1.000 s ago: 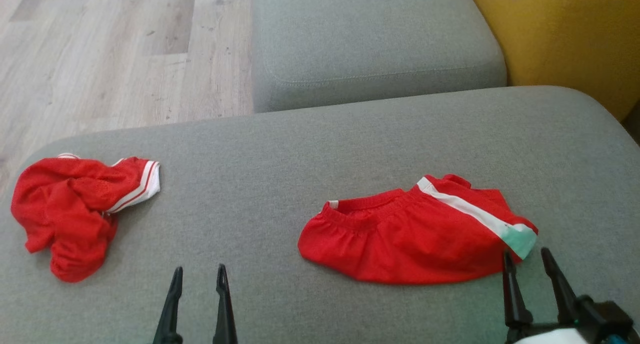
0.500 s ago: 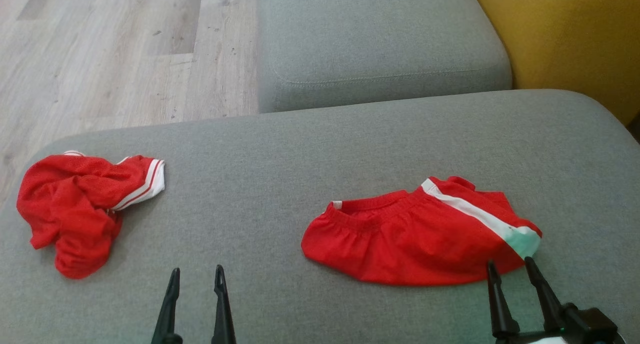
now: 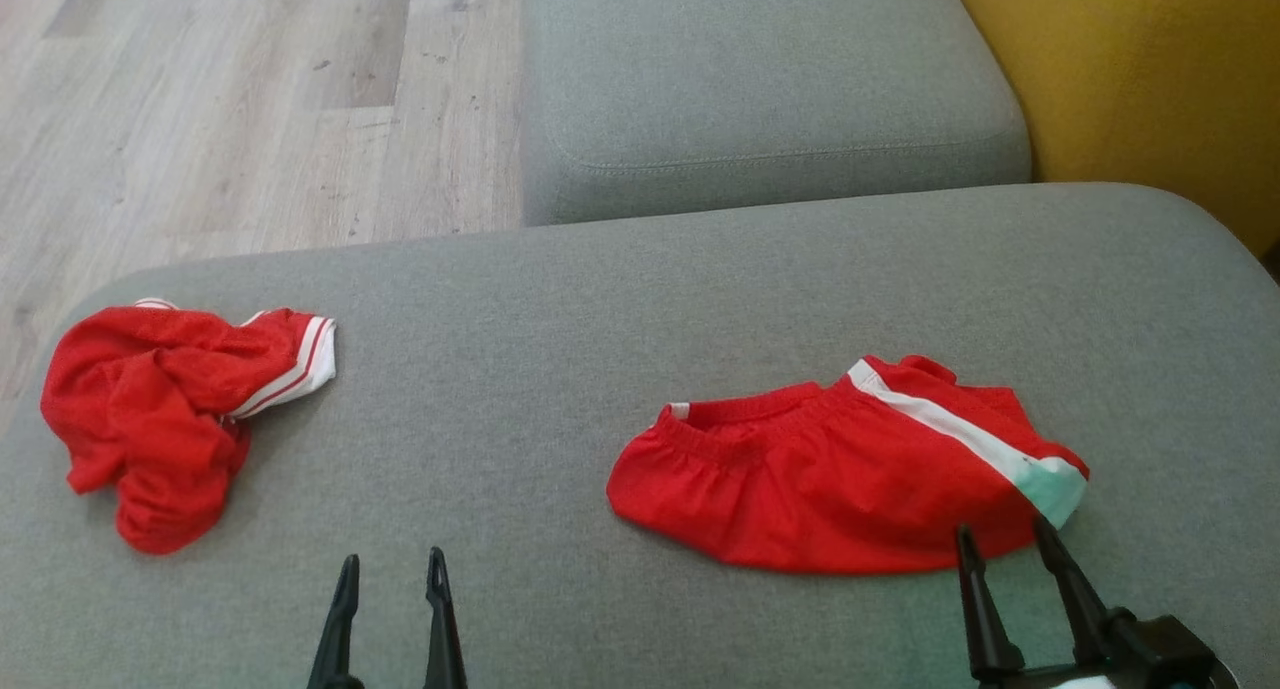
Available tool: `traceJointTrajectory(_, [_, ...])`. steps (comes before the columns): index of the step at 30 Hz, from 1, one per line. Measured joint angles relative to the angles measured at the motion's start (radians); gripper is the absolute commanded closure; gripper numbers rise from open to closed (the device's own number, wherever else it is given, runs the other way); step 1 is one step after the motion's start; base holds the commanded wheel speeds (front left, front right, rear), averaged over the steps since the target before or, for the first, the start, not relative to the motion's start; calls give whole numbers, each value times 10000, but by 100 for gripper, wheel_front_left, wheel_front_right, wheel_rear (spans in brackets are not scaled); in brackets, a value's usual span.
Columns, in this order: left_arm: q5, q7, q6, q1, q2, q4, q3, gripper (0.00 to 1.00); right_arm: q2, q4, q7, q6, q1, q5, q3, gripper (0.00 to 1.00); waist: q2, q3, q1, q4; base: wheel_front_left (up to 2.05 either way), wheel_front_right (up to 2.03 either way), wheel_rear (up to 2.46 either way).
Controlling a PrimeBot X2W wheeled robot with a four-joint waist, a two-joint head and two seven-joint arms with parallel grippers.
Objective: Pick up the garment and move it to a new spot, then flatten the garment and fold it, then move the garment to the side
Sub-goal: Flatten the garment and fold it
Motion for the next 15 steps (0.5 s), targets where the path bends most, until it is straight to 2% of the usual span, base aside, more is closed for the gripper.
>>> traceJointTrajectory(4, [-19, 0, -71, 0, 0, 115, -13, 0, 0, -10, -2, 0, 0, 2, 19, 0, 0, 5, 0, -37, 0, 0, 0])
traceJointTrajectory(10, [-692, 2, -644, -186, 4, 1112, -583, 0, 0, 4, 0, 0, -6, 4, 234, 0, 0, 121, 0, -381, 0, 0, 0])
traceJointTrajectory(15, [-1106, 4, -1106, -1524, 2, 1923, -1208, 0, -67, -56, 0, 0, -23, 2, 433, 0, 0, 320, 0, -976, 0, 0, 0])
